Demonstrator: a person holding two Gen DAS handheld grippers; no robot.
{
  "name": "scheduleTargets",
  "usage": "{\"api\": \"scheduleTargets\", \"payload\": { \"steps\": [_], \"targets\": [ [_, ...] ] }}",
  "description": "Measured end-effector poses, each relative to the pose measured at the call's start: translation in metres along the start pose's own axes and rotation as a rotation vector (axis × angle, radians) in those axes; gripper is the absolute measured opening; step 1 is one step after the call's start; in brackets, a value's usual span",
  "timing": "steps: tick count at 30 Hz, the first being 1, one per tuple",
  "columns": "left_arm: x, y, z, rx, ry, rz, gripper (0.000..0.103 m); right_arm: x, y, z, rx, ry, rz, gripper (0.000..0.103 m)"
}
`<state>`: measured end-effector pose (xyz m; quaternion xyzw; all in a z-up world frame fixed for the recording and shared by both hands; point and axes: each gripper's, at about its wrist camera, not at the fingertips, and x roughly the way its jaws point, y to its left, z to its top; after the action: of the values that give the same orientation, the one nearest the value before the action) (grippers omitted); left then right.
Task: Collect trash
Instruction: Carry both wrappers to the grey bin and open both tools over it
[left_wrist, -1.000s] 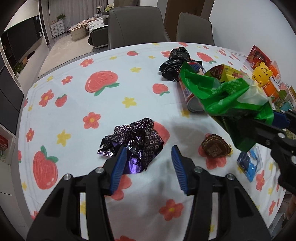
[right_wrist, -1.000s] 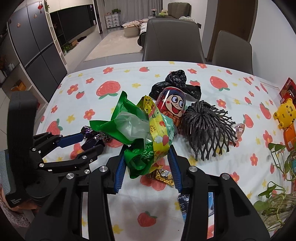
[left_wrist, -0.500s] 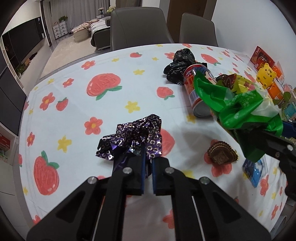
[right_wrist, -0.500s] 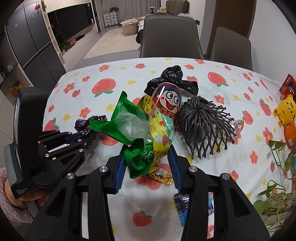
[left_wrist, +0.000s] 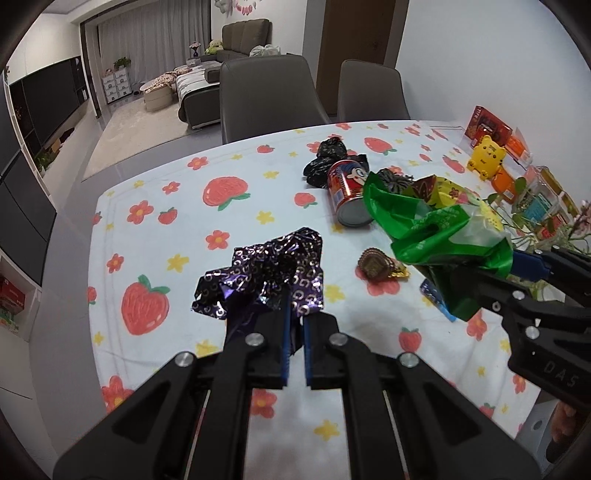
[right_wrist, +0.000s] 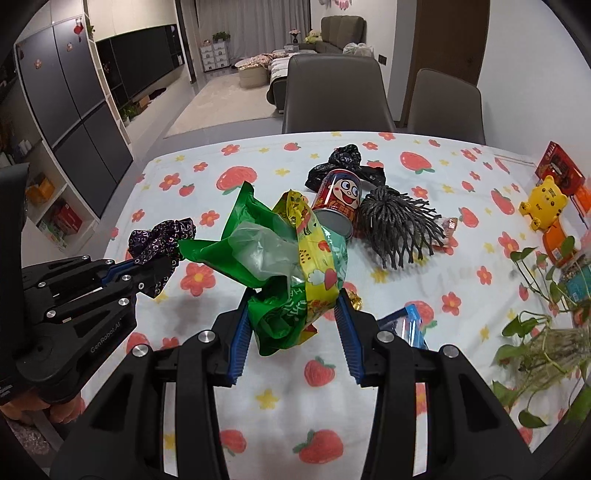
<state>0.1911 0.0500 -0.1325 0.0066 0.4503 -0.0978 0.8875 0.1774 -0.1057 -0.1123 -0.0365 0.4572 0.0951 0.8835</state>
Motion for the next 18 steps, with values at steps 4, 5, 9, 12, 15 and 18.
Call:
{"api": "scheduleTargets", "payload": {
  "steps": [4, 5, 9, 12, 15, 18],
  "targets": [
    [-0.037, -0.018, -0.019, 0.048, -0.032, -0.037, 0.006, -0.043, -0.001, -0.031, 0.045, -0.031, -0.037, 0.041],
    [-0.045, -0.023, -0.024, 0.060, -0.037, -0.047, 0.006, -0.053, -0.002, -0.040, 0.058, -0.037, -0.051, 0.041],
    [-0.069, -0.049, -0.046, 0.122, -0.030, -0.099, 0.006, -0.091, -0.014, -0.081, 0.132, -0.046, -0.106, 0.041],
    [-0.082, -0.074, -0.061, 0.182, -0.021, -0.146, 0.006, -0.120, -0.030, -0.115, 0.196, -0.046, -0.158, 0.041],
    [-0.092, -0.107, -0.074, 0.252, -0.012, -0.202, 0.006, -0.148, -0.050, -0.150, 0.267, -0.045, -0.220, 0.041],
    [-0.100, -0.149, -0.087, 0.338, -0.006, -0.262, 0.006, -0.176, -0.074, -0.185, 0.343, -0.038, -0.288, 0.041]
  ]
}}
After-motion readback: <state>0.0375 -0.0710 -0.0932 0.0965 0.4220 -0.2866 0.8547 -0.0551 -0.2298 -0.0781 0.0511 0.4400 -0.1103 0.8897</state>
